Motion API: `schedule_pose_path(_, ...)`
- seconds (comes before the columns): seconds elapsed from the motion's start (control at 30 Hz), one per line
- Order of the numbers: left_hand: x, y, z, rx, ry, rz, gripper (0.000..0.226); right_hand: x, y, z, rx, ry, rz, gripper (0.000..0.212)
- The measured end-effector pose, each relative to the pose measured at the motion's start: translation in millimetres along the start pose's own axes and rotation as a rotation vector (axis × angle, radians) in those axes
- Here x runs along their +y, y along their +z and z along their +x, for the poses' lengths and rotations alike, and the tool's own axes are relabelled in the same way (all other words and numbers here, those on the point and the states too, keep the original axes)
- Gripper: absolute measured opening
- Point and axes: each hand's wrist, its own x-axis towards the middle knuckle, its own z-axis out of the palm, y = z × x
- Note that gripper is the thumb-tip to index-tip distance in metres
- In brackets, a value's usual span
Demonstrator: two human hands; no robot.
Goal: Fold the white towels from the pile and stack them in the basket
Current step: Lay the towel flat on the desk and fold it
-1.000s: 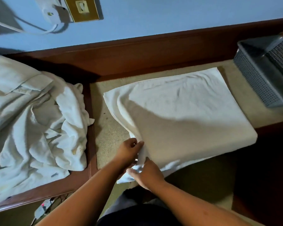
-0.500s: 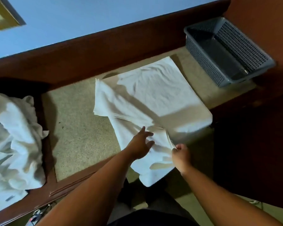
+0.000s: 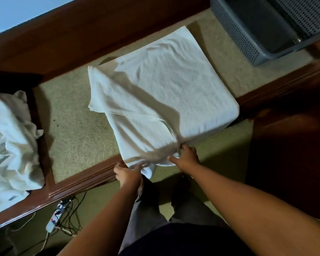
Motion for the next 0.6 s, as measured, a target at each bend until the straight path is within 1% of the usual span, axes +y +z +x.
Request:
schedule_pose_path(0.03, -1.0, 1.5, 6.0, 0.005, -0.05, -0.064, 0.082, -1.4, -2.1, 3.7, 0.004, -0.006, -0.029, 0.063)
schedule_pose_path(0.07, -1.6, 4.3, 8.9, -0.01, -0.091, -0.117, 0.077, -2.4, -4.6, 6.4, 0.014, -0.013, -0.037, 0.05)
schedule_pose_path(0.13, -2.1, 12.8, 10.4, -0.056, -0.153, -0.193, 0.072, -3.8, -11.9, 9.0, 0.047, -0.049, -0.021, 0.016)
schedule_pose_path(0.17, -2.0, 16.5, 11.5, -0.068, -0.172, -0.204, 0.07, -2.8, -14.7, 10.8, 0.066, -0.078, -0.004, 0.017)
schedule_pose_path(0.23, -4.1, 19.0, 12.7, -0.077, -0.144, -0.181, 0.061, 0.6, -20.2, 11.2, 0.105, -0.109, 0.06, 0.02)
schedule_pose_path(0.3, -14.5, 15.7, 16.2, -0.102, -0.034, -0.072, 0.057, 4.9, -24.3, 9.0, 0.118, -0.107, 0.111, 0.013)
schedule_pose_path(0.33, -22.6, 13.8, 17.4, -0.149, 0.017, 0.017, 0.058, 7.5, -25.8, 6.8, 0.118, -0.106, 0.11, 0.011)
schedule_pose_path(0.4, -41.2, 10.5, 18.5, -0.267, 0.055, 0.149, 0.053, 14.0, -27.8, 0.4, 0.137, -0.128, 0.093, 0.023)
schedule_pose_path(0.47, -51.7, 5.4, 14.9, -0.313, 0.032, 0.081, 0.037, 20.6, -30.6, -7.7, 0.164, -0.176, 0.115, 0.028)
schedule_pose_path(0.5, -54.5, 2.3, 13.4, -0.305, 0.009, 0.023, 0.03, 23.5, -31.6, -12.1, 0.16, -0.207, 0.121, 0.028)
schedule_pose_path(0.6, -62.2, -6.2, 6.8, -0.319, -0.026, -0.098, 0.027, 34.3, -31.9, -21.1, 0.103, -0.268, 0.033, 0.031)
